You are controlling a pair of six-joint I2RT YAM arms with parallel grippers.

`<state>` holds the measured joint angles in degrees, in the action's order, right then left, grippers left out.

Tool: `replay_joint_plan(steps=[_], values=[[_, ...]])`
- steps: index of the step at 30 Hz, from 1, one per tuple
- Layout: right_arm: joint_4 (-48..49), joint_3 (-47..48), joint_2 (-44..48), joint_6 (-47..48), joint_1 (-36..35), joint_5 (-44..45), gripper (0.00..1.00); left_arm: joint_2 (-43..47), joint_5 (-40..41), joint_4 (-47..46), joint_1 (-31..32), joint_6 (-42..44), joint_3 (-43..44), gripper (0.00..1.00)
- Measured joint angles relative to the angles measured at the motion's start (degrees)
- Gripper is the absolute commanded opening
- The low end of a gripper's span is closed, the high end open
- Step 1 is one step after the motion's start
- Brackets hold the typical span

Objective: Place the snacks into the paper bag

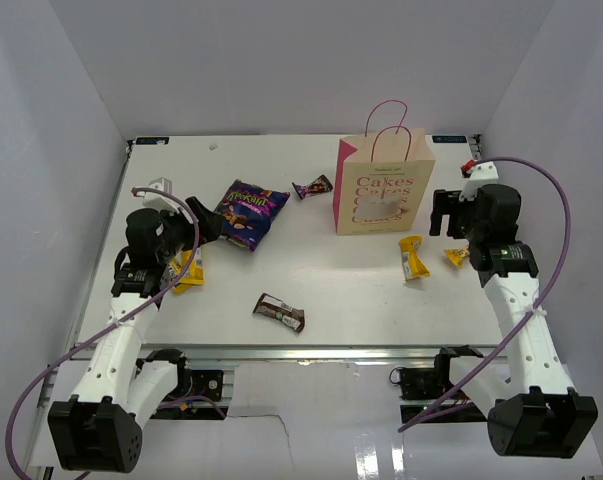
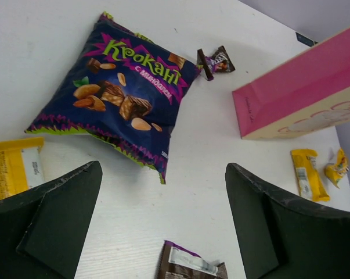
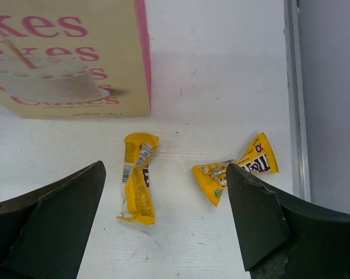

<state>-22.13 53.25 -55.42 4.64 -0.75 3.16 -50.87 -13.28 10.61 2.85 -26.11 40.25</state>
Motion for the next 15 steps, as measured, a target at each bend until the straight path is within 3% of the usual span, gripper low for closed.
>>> replay_joint_plan(steps=[4,8,11,15], values=[[-2.3,0.0,3.2,6.8,0.2,-13.0,0.9,0.6,-3.0,1.9,0.0,-1.9,0.0,0.98],[-11.1,0.2,3.9,23.4,-2.6,-32.8,0.9,1.3,-5.0,3.6,0.0,-4.3,-0.6,0.98],[-17.2,0.2,1.6,32.8,-10.2,-40.4,0.9,2.2,-5.7,4.5,0.0,-5.5,-1.5,0.98],[-17.4,-0.7,-3.3,35.8,-25.2,-39.6,0.94,2.4,-5.9,6.2,0.0,-6.8,-1.8,0.98]])
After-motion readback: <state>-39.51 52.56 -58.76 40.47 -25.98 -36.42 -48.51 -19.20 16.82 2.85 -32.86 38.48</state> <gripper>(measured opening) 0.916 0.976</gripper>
